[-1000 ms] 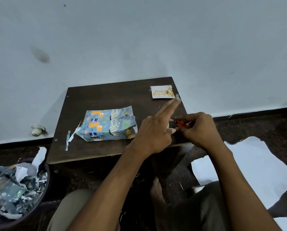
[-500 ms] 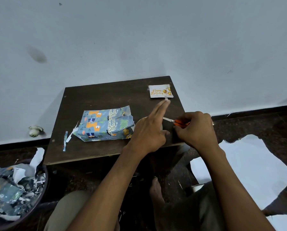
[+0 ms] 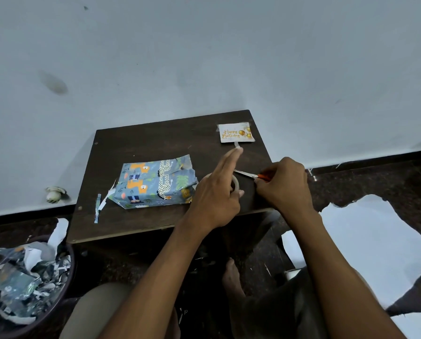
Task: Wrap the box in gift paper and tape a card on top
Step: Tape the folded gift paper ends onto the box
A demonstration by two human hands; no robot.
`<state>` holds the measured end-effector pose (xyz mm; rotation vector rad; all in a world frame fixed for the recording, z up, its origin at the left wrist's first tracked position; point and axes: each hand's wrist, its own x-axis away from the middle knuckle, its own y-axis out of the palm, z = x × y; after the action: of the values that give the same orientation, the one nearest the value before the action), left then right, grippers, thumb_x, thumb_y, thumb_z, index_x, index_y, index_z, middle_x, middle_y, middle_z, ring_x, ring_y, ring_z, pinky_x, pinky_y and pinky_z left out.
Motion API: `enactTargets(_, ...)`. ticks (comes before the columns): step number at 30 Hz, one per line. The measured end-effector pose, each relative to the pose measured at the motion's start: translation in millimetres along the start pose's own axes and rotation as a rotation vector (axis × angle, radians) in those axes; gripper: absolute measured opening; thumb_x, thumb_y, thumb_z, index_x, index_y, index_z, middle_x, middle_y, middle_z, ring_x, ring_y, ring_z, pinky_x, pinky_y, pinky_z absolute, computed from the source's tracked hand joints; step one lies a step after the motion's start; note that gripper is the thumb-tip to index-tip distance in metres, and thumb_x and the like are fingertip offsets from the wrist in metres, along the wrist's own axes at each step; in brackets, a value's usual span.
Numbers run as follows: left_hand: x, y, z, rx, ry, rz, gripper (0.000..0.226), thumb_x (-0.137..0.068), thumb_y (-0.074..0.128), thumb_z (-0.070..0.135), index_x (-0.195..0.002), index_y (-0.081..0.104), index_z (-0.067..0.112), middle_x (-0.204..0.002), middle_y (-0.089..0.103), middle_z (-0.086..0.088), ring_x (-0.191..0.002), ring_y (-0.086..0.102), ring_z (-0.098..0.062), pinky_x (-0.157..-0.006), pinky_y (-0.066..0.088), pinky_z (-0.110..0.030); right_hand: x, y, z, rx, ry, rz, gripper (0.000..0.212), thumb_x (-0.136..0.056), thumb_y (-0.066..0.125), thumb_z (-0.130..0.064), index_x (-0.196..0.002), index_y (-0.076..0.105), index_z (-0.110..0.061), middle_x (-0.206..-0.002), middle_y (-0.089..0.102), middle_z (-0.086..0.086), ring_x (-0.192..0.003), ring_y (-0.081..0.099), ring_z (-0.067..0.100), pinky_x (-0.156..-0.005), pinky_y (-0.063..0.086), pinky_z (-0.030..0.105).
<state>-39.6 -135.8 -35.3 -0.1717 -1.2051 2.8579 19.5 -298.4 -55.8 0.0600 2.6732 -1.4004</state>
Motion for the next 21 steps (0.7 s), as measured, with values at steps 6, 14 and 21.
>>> enactTargets(6, 6.1, 3.1, -5.9, 0.063, 0.015, 0.018, 0.101, -0.081, 0.078, 0.004, -0.157, 0.021, 0.037, -0.16, 0.022, 0.027, -0.079, 0.066, -0.01, -0.089, 0.055, -0.042, 3.3, -0.7, -7.1, -0.13, -0.115, 0.041, 0.029, -0.075, 0.078, -0.01, -0.103, 0.079, -0.015, -0.095, 0.064, 0.005, -0.082, 0.065, 0.016, -0.07, 0.043, 0.018)
enactTargets(14, 13.0, -0.2, -5.4, 0.237, 0.022, 0.046, 0.107, -0.077, 0.074, -0.013, -0.156, 0.026, 0.042, -0.158, 0.028, 0.025, -0.075, 0.064, -0.005, -0.073, 0.059, -0.03, 8.6, -4.0, -13.7, -0.537, -0.187, -0.309, 0.037, -0.095, 0.055, 0.003, -0.122, 0.073, -0.014, -0.114, 0.074, -0.003, -0.109, 0.068, 0.008, -0.098, 0.055, 0.032)
enactTargets(21, 15.1, -5.2, -4.6, 0.33, -0.003, 0.048, 0.104, -0.08, 0.07, -0.012, -0.154, 0.027, 0.047, -0.155, 0.037, 0.02, -0.077, 0.07, -0.019, -0.074, 0.062, -0.04, 9.1, -2.8, -15.5, -0.699, -0.198, -0.353, 0.026, -0.098, 0.06, -0.003, -0.117, 0.075, -0.011, -0.107, 0.078, -0.001, -0.1, 0.074, 0.013, -0.086, 0.058, 0.029)
